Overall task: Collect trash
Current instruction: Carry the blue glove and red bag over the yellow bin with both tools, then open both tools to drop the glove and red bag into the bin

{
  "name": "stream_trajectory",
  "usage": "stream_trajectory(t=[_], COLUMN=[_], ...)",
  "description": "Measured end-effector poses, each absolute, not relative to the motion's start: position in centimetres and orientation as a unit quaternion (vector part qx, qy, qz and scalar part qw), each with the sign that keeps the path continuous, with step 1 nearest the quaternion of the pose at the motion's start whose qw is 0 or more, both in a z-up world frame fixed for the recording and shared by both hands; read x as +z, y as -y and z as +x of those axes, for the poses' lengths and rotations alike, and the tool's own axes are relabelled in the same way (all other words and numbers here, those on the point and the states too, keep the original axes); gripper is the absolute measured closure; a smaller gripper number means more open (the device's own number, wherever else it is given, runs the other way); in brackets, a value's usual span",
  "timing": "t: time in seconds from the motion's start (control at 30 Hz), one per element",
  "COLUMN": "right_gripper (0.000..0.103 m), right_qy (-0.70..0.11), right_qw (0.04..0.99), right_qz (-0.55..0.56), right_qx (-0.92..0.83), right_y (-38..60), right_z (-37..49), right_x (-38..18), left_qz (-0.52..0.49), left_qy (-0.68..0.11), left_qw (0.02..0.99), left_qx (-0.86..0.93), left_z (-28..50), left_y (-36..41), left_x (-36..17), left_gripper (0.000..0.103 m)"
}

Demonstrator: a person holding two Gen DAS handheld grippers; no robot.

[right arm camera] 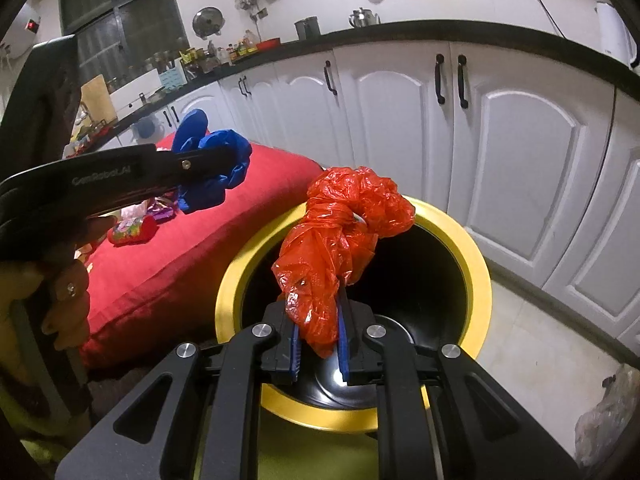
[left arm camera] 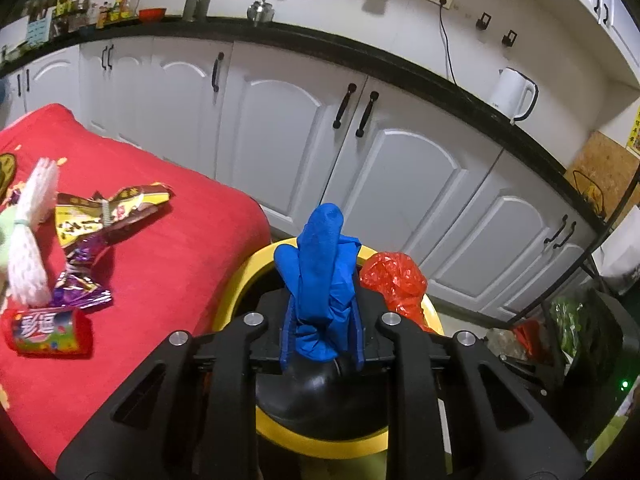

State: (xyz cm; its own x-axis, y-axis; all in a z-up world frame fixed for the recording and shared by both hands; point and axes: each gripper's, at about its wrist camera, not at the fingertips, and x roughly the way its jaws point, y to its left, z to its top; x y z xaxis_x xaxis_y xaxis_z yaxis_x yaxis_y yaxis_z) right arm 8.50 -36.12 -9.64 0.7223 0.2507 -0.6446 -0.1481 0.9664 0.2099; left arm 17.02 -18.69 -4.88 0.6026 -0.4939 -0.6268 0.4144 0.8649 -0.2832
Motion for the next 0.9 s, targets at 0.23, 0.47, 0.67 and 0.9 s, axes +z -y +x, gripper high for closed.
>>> stream_trajectory(t=[0.23, 0.47, 0.67, 0.9], right_gripper=[0.08, 0.054, 0.047, 0.042], right_qy=[-0.365, -0.367, -0.347, -0.323], right_qw=[0.922, 0.921, 0.93, 0.939], right_qz=[0.09, 0.106, 0.103, 0.092], right_qx=[0.093, 0.073, 0.062, 0.074], right_y=[37.2, 38.0, 38.2, 37.4], right_z=[8.8, 8.7, 8.2, 8.1], right_x=[-10.2, -10.6, -10.0, -8.7], left_qz=[-0.056, -0.067, -0.074, -0.077], left_qy=[-0.377, -0.381, -0.366, -0.348], left_qw=[0.889, 0.886, 0.899, 0.916], left_qx=[-0.256, -0.255, -0.229, -0.186], left_z=[17.8, 18.2, 17.8, 16.9], left_y=[19.4, 19.2, 17.9, 15.3], left_x=[-5.5, -5.7, -5.1, -4.2], left_gripper=[0.074, 0.043, 0.011, 0.011])
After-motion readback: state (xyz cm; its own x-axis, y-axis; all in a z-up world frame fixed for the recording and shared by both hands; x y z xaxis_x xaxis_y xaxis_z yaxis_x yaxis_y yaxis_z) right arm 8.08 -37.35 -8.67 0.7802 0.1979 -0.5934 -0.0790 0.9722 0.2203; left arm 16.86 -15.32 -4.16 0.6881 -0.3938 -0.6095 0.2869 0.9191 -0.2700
